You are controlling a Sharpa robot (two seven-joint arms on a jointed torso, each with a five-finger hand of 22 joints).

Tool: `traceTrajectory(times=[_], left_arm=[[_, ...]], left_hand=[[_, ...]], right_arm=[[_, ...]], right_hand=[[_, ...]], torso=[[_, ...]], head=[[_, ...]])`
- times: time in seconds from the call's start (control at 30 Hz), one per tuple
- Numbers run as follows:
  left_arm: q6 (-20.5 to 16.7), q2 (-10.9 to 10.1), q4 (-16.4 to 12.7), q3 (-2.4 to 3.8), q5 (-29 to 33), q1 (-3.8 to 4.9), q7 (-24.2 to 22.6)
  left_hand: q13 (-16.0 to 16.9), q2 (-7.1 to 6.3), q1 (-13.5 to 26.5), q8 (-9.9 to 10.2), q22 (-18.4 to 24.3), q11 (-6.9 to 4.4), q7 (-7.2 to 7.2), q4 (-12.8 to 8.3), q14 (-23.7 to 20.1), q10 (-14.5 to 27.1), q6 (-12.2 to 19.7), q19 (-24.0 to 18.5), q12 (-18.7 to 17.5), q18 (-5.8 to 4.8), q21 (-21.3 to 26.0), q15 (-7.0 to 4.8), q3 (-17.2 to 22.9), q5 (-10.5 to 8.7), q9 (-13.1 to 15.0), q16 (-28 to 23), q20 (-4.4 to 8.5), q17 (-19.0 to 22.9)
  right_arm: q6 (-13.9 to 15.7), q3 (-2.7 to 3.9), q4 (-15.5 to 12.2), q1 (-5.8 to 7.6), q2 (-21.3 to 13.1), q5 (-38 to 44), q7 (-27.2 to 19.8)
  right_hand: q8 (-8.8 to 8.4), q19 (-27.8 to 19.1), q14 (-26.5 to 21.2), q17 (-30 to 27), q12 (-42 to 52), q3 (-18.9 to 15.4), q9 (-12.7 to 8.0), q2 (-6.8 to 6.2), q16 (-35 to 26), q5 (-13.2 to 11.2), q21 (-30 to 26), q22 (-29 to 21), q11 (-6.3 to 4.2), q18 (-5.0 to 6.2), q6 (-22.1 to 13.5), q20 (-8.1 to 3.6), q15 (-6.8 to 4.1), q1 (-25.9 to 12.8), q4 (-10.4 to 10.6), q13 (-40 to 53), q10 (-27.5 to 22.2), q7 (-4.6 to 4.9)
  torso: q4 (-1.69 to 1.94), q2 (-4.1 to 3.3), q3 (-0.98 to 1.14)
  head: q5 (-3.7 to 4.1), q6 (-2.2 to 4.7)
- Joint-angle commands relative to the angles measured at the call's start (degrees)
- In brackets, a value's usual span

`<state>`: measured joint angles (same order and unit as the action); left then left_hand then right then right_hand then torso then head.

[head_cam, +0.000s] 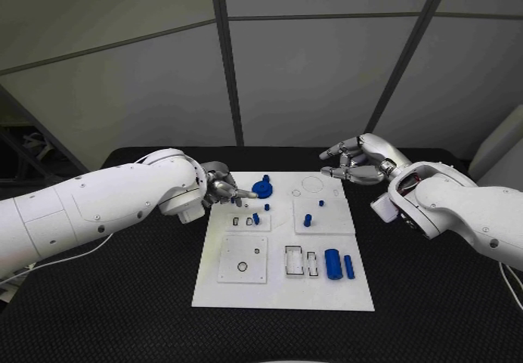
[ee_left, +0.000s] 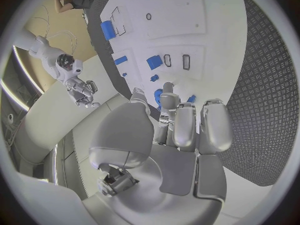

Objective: Assemble the parts on the task board

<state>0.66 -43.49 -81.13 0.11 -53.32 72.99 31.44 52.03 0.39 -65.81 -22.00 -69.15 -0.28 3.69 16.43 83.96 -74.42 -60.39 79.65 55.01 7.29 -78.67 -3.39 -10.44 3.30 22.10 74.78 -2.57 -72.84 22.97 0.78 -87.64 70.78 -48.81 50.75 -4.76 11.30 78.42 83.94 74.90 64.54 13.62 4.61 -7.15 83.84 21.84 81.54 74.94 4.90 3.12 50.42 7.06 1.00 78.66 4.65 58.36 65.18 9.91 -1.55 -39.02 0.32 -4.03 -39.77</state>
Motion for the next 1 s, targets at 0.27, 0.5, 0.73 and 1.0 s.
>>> traceTrajectory(times=[0.27,0.5,0.73,1.0], left_arm=[[5.1,2.5,1.4,-2.00,-2.4,0.73,3.1],[6.0,3.6,1.9,-2.37,-2.5,0.95,3.3],[6.0,4.5,1.9,-2.44,-2.5,0.99,2.8],[6.4,5.3,2.2,-2.44,-2.5,1.01,2.6]], left_hand=[[-0.3,0.27,-0.4,-0.8,0.0,-0.17,-0.02,-0.1,1.8,0.6,0.7,0.2,-0.1,-3.09,-0.1,-0.48,-0.6,0.22,0.9,-0.1,0.01,0.0],[-0.5,0.37,-0.6,-1.0,0.0,-0.17,-0.02,-0.2,1.7,0.8,0.8,0.1,-0.3,-3.09,-0.1,-0.48,-0.7,0.27,1.3,-0.1,0.02,0.0],[-0.5,0.56,-1.1,-1.3,-0.1,-0.18,-0.04,-0.3,1.7,1.0,1.1,0.1,-0.3,-3.10,-0.2,-0.49,-0.7,0.35,1.8,-0.1,0.02,0.0],[-0.3,0.83,-1.6,-1.7,-0.5,-0.22,-0.08,-0.4,1.7,1.0,1.3,0.2,-0.1,-3.15,-0.3,-0.51,-0.6,0.62,2.3,-0.1,0.03,0.0]], right_arm=[[0.5,0.05,0.3,0.12,0.4,-0.4,0.6],[0.6,0.05,0.4,0.12,0.4,-0.3,0.6],[0.5,0.05,0.6,0.12,0.6,-0.2,0.8],[0.3,0.05,0.8,0.12,0.9,-0.2,1.0]], right_hand=[[0.33,-0.4,3.3,4.8,-0.5,-0.1,-0.2,-0.15,-0.5,1.1,-0.5,0.8,-0.13,0.53,0.5,-0.11,-0.47,0.1,0.0,-0.4,-0.3,-0.08],[0.36,-0.5,3.3,4.8,-0.6,-0.2,-0.2,-0.18,-0.5,1.3,-0.6,0.7,-0.14,0.55,0.4,-0.13,-0.48,0.1,0.1,-0.5,-0.3,-0.09],[0.36,-0.5,3.3,4.7,-0.6,-0.2,-0.2,-0.18,-0.5,1.3,-0.6,0.7,-0.14,0.56,0.4,-0.14,-0.48,0.1,0.1,-0.5,-0.3,-0.09],[0.38,-0.5,3.3,4.8,-0.6,-0.2,-0.2,-0.16,-0.5,1.5,-0.6,0.7,-0.14,0.55,0.4,-0.15,-0.50,0.0,0.1,-0.5,-0.3,-0.10]], torso=[[-0.03,-0.08,0.00],[-0.10,-0.10,-0.01],[-0.01,-0.07,-0.01],[-0.02,-0.05,0.01]], head=[[-0.19,-0.50],[-0.17,-0.84],[0.04,-1.29],[0.15,-1.52]])
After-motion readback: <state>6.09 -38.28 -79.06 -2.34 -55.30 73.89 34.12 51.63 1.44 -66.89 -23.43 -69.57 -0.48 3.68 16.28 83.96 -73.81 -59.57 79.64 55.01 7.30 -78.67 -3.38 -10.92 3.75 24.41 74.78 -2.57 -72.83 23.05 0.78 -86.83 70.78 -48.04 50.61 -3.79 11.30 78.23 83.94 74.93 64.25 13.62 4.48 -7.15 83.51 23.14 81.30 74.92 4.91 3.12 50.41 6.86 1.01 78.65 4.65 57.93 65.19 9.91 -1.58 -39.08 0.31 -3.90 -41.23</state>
